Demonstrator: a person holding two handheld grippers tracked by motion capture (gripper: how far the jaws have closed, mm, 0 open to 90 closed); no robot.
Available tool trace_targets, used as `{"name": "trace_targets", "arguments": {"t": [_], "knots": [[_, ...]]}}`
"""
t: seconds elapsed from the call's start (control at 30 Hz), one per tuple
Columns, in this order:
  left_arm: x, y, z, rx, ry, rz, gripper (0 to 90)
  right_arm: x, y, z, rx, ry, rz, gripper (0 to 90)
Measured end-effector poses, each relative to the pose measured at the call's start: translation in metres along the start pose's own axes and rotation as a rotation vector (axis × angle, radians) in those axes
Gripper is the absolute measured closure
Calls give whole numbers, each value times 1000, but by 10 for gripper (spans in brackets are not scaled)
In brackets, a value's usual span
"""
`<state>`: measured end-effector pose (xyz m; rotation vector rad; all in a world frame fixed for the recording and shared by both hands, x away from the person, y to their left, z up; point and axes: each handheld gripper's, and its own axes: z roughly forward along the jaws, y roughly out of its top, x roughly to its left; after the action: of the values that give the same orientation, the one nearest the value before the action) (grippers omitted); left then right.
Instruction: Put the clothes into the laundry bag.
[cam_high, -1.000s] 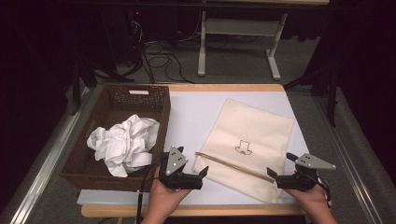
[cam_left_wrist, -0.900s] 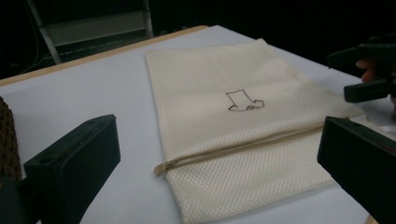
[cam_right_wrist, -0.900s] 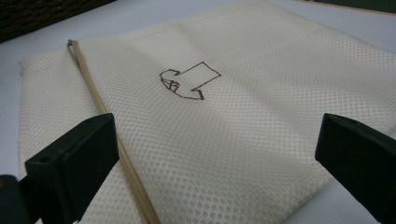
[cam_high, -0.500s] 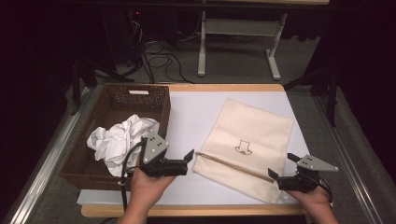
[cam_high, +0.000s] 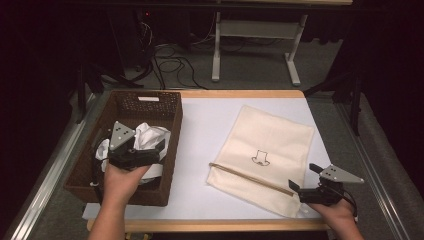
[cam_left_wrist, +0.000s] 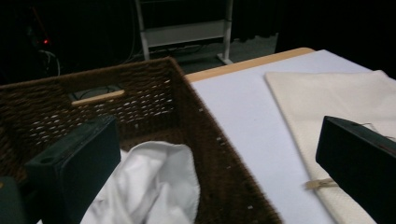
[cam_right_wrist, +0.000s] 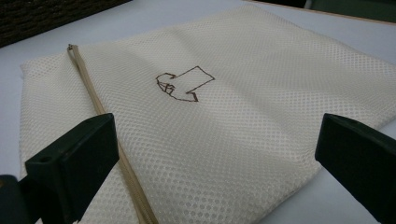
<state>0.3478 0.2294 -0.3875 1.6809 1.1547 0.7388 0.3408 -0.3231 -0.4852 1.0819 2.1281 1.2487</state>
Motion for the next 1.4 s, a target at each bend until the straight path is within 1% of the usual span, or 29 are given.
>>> {"name": "trace_targets", "arguments": {"t": [0.03,0.13,0.27,0.37,0.4,0.5,0.53,0.57,0.6,0.63,0.7,0.73,0.8,0.87,0.97,1.0,1.07,1.1,1.17,1.23,1.3,1.37,1.4], "knots": [[10,-2,0,10,13,-10,6,0,0,0,3,2,-1,1],[24,-4,0,23,26,-31,6,-1,0,0,3,0,-1,1],[42,-6,-2,39,42,-49,5,-1,-1,0,6,-1,4,1],[55,-8,-1,81,57,-64,1,-1,-1,1,8,-2,2,1],[59,-8,-1,95,65,-75,1,-1,-1,2,8,-3,0,1],[72,-12,1,135,89,-89,1,0,-1,2,14,-3,3,1],[72,-12,1,135,89,-89,0,0,-1,2,16,-3,6,1],[76,-13,1,155,85,-105,0,0,-1,2,16,-3,6,1],[84,-16,4,202,77,-134,0,0,-1,2,17,-4,6,1],[84,-16,4,202,77,-134,0,0,-1,2,17,-4,6,1],[89,-20,7,257,62,-158,0,0,-1,2,19,-5,12,1],[93,-23,13,329,51,-173,0,0,-1,3,17,-3,-1,1],[96,-27,20,423,48,-207,0,0,-2,3,24,-2,3,1],[99,-31,27,494,32,-244,0,1,-2,4,25,1,-4,1],[102,-37,39,599,13,-270,0,1,-1,3,24,0,-1,1],[102,-37,39,599,13,-270,0,1,-1,3,24,0,-1,1],[102,-40,46,663,-4,-282,0,0,-2,3,23,-2,2,1],[101,-44,52,713,-16,-288,0,0,-2,3,22,-2,0,1],[99,-46,57,751,-21,-293,0,0,-2,3,23,-1,1,1],[95,-48,63,775,-18,-284,0,1,-2,3,25,-2,4,1],[90,-49,68,803,-22,-269,0,1,-2,3,25,1,-3,1],[85,-52,75,848,-27,-243,0,1,-2,4,25,2,-6,1],[81,-55,79,880,-37,-224,0,1,-2,4,27,2,-6,1]]}}
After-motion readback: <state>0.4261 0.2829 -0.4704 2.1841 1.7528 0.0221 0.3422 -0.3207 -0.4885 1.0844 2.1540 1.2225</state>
